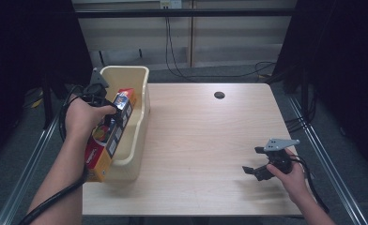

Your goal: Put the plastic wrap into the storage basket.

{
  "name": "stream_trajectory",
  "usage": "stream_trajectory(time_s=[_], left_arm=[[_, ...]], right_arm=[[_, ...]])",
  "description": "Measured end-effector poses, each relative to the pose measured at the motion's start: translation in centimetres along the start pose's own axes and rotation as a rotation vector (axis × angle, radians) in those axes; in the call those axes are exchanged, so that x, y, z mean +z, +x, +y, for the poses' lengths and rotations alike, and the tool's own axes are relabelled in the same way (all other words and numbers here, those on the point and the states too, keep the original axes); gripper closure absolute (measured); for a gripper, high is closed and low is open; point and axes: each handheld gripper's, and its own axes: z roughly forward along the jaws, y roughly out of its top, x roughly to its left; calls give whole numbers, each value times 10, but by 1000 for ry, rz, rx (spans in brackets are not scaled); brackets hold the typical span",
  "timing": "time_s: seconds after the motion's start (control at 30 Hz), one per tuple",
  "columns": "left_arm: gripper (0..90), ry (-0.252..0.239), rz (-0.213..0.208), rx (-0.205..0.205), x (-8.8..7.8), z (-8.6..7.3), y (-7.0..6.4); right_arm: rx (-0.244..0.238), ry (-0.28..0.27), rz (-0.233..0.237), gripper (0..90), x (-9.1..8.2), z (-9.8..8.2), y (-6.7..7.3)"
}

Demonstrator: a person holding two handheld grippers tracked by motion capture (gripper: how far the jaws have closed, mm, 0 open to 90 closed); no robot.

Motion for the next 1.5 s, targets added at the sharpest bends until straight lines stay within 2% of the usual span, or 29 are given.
stream_trajectory(time_s=[0.2,0.63,0.93,0.97,1.0,1.1,1.5], left_arm=[[404,4,0,6,5,0,1],[402,31,-6,-13,20,0,5],[401,44,0,-17,28,2,3],[401,41,10,-9,29,2,4],[401,44,4,-24,31,2,3],[400,52,9,-13,34,3,4],[397,83,2,-23,43,6,1]], right_arm=[[-5,-3,-5,19,1,0,0],[-6,-1,-3,19,1,0,0],[-6,0,-3,19,1,0,0],[-7,0,-2,19,2,0,1],[-6,0,-2,19,2,0,1],[-6,0,-2,19,2,0,1],[-4,5,8,19,3,-1,0]])
